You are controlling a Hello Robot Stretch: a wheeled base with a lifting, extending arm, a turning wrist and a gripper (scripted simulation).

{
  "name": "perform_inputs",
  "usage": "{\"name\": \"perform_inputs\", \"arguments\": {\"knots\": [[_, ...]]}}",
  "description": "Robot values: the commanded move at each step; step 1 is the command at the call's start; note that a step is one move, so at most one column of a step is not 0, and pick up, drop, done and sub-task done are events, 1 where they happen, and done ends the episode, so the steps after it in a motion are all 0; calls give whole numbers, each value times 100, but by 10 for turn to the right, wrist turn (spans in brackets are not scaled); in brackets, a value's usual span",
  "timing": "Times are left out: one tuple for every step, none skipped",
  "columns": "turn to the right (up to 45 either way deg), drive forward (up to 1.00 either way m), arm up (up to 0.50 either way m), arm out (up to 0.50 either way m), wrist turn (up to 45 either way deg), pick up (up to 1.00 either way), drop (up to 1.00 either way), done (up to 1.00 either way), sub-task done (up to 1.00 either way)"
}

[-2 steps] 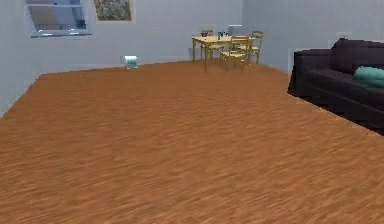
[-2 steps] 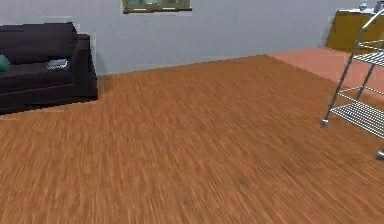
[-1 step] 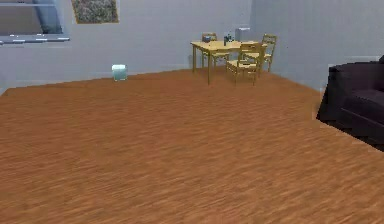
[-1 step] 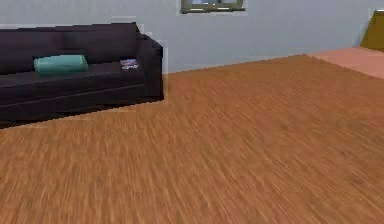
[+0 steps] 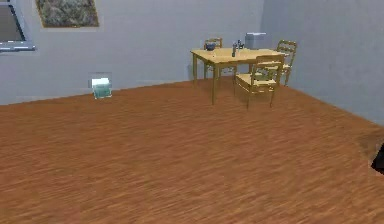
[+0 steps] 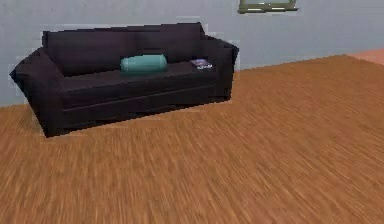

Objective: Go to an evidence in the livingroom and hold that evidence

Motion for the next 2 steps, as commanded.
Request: {"name": "perform_inputs", "arguments": {"knots": [[0,100,0,0,0,0,0,0,0],[0,100,0,0,0,0,0,0,0]]}}
